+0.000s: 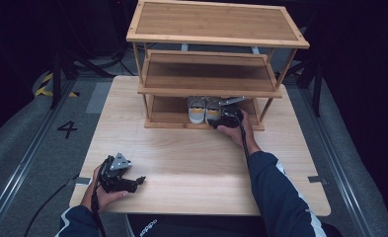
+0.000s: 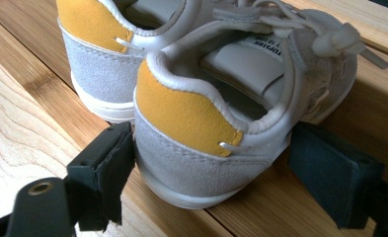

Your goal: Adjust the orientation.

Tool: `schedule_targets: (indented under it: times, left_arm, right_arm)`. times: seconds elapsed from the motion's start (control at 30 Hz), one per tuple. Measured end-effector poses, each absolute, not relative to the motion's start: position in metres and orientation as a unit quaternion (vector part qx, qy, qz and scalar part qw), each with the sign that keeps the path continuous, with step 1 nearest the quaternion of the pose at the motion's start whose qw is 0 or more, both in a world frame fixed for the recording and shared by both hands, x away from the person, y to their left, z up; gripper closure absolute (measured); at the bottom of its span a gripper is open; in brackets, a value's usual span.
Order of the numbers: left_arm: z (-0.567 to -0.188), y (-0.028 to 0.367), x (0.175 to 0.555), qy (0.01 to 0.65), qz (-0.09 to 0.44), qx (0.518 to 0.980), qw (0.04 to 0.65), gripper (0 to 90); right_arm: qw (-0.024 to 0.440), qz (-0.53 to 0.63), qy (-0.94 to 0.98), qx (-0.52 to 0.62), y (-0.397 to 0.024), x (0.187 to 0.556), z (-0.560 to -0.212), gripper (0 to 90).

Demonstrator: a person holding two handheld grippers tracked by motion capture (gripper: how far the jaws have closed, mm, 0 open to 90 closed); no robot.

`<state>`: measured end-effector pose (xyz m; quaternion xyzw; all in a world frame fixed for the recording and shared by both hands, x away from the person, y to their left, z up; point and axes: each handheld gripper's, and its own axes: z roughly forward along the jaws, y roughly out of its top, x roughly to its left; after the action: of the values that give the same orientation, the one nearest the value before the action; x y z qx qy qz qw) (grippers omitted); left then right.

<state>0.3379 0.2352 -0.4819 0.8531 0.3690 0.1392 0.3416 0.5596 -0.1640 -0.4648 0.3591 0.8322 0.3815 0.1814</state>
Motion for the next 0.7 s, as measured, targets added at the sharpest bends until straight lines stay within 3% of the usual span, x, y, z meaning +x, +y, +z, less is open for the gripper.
schedule_targets:
  times: [0.23, 0.43, 0.7]
  left_arm:
    - [-0.482, 0.235, 0.338, 0.369, 0.139, 0.853, 0.342, 16.9]
    - [-0.482, 0.235, 0.338, 0.368, 0.139, 0.853, 0.342, 16.9]
    - [-0.482, 0.235, 0.338, 0.369, 0.138, 0.854, 0.341, 16.9]
  right_arm:
    - [0.189, 0.382, 0.827, 0.367, -0.163, 0.557, -0.466, 18.2]
    - [0.197, 0.376, 0.833, 0.354, -0.167, 0.549, -0.459, 24.8]
    - [0.201, 0.353, 0.853, 0.329, -0.169, 0.537, -0.445, 27.4]
